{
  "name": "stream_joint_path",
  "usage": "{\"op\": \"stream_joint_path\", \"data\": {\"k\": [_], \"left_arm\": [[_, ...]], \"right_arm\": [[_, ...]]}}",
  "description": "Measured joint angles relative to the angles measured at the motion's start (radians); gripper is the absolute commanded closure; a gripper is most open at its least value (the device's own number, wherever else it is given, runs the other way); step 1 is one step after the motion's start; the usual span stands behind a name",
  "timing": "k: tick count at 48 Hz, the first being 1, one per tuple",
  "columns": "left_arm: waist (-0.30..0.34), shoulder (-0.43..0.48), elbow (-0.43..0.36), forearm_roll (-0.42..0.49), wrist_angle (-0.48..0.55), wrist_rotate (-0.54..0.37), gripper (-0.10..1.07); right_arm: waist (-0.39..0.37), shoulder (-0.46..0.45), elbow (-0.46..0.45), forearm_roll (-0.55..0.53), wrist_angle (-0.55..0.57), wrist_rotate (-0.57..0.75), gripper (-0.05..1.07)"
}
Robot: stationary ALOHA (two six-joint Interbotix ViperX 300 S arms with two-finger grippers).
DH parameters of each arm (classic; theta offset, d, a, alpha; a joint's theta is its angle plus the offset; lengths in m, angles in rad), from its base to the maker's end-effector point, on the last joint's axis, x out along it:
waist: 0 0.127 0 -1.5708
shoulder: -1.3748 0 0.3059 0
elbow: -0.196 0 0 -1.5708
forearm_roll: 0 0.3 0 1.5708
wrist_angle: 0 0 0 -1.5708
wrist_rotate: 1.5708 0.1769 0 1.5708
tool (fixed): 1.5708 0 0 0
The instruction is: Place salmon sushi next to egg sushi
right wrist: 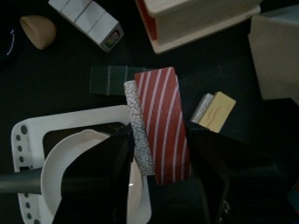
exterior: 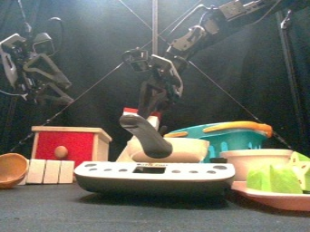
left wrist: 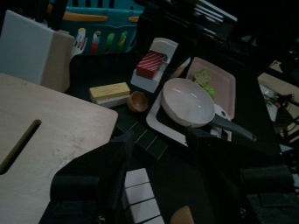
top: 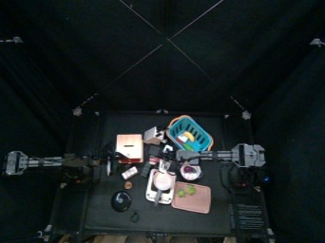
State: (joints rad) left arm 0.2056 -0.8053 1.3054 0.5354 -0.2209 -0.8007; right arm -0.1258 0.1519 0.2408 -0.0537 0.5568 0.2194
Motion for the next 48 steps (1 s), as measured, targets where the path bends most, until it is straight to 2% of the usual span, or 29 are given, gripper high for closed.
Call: {"op": "stream_joint_path", "data": {"k": [8,23,32,48], "left_arm": [[0.0,-0.002,0.0,0.0,0.0,0.002,0.11],[0.0,-0.002,0.0,0.0,0.0,0.002,0.11],[0.0,-0.002,0.0,0.0,0.0,0.0,0.11],[0.0,-0.002,0.0,0.0,0.0,0.002,0.11]], "right_arm": [[-0.021,-0.011,0.044,-0.014,0.015,0.086,0.5],[-0.086,-0.021,0.094,-0.153,0.04,0.307,0.5],[-0.092,-0.021,0.112,-0.235,0.048,0.43,0.5],[-0.092,0.048,0.115,-0.365,0.055,0.604,0.5]]}}
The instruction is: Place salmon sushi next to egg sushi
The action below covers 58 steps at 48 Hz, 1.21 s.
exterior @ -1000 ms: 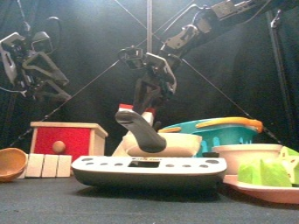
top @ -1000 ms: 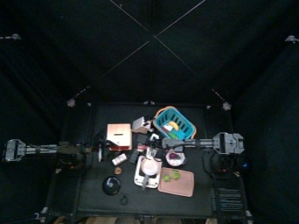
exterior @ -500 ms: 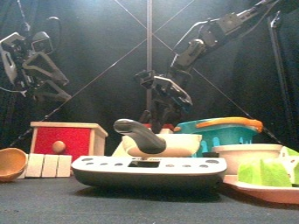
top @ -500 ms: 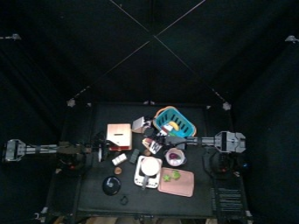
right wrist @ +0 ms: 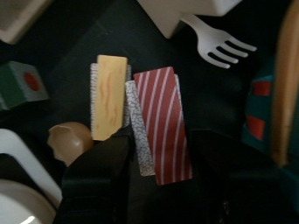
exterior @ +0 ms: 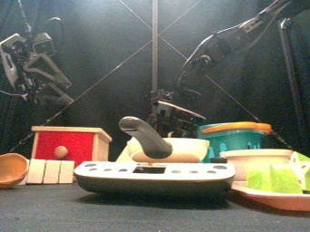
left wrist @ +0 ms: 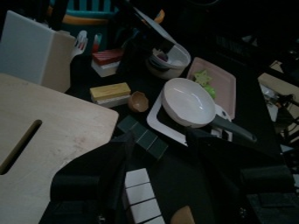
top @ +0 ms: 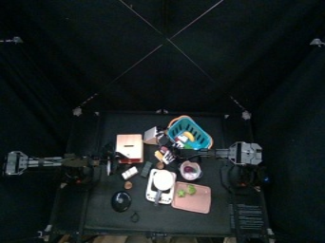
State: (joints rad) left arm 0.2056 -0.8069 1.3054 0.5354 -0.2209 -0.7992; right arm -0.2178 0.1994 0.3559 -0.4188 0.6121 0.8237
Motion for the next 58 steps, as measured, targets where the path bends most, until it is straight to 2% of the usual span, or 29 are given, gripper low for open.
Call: {"op": "stream_joint_path", "data": {"k": [27,46,58], "left_arm": [[0.002,0.0,0.0,0.0,0.0,0.0,0.11],[0.002,0.0,0.0,0.0,0.0,0.0,0.11],[0.002,0.0,-0.002,0.0,0.0,0.0,0.11]], "right_arm": [[0.008,0.029,-0.012,-0.02,0.0,0.021,0.5],[0.034,0.02,-0.043,-0.034,0.06,0.026,0.5],[0.077,0.018,-0.058,-0.064,0.114,0.115,0.5]]}}
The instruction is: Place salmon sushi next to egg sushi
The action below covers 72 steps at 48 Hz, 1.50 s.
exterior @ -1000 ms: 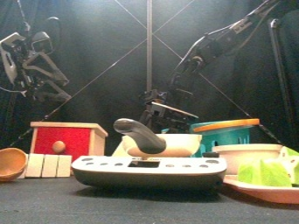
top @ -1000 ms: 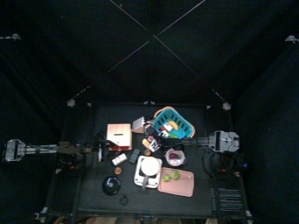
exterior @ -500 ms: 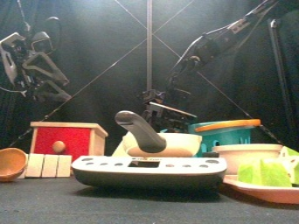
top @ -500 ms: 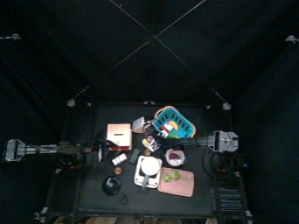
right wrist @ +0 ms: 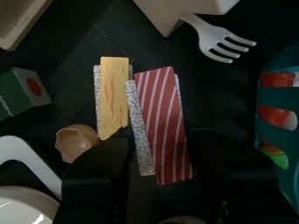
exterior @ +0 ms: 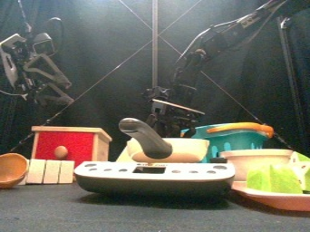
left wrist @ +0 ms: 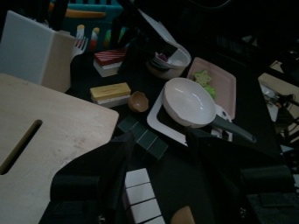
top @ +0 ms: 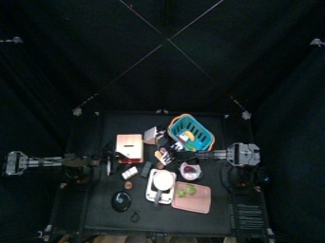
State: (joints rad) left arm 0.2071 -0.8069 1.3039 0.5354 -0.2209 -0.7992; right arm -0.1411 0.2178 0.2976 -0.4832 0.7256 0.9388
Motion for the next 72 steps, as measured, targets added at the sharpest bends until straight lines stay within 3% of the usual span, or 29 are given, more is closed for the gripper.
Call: {"op": "stream_joint_path", "data": {"k": [9,52,58,72], "left_arm": [[0.0,0.0,0.002,0.002,0.0,0.0,0.11],[0.0,0.0,0.002,0.0,0.0,0.0,0.11],[0.0,0.0,0.002,0.002,0.0,0.0,0.11],[0.0,0.0,0.003,0.0,0.0,-0.002,0.11]], "right_arm": [[0.015,0.0,0.011,-0.031,0.006,0.052,0.5],[0.005,0.011,0.031,-0.048,0.008,0.057,0.49],[0.0,0.017,0.031,-0.048,0.008,0.057,0.43],[-0.009,0.028,0.031,-0.048,0.008,0.057,0.16]]}}
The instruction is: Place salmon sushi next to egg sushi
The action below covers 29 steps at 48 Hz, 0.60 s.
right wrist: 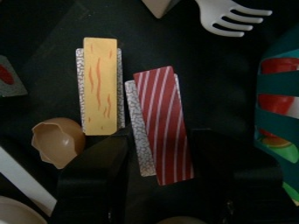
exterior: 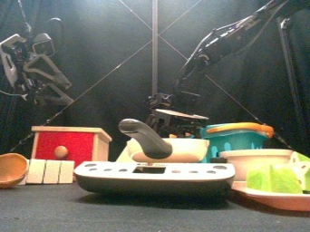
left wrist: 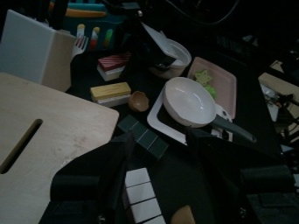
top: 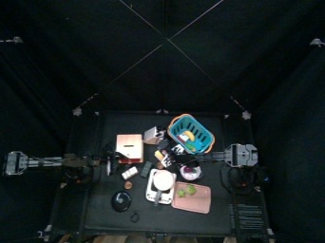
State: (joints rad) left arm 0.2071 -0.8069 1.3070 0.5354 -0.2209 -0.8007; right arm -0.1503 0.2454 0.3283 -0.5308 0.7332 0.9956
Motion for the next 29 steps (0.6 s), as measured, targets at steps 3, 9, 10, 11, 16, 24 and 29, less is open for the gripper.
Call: {"op": "stream_joint_path", "data": {"k": [3,9,10,11,16,24,29], "left_arm": [[0.0,0.0,0.0,0.0,0.0,0.002,0.11],[0.002,0.0,0.0,-0.002,0.0,0.002,0.11],[0.0,0.0,0.0,0.002,0.0,0.002,0.11],[0.0,0.0,-0.002,0.0,0.0,0.002,0.11],[0.0,0.0,0.0,0.0,0.0,0.002,0.11],[0.0,0.0,0.0,0.0,0.0,0.002,0.11],[0.002,0.0,0.0,0.0,0.0,0.002,0.11]], "right_arm": [[0.0,0.002,0.0,-0.002,0.0,0.0,0.12],[0.0,0.003,0.0,0.0,0.0,0.0,0.08],[0.002,0.003,0.0,0.0,0.0,0.0,0.08],[0.0,0.003,0.0,0.0,0.0,0.0,0.08],[0.0,0.003,0.0,0.002,0.0,0.0,0.08],[0.0,0.003,0.0,0.003,0.0,0.0,0.08],[0.0,0.003,-0.002,0.003,0.0,-0.005,0.08]]}}
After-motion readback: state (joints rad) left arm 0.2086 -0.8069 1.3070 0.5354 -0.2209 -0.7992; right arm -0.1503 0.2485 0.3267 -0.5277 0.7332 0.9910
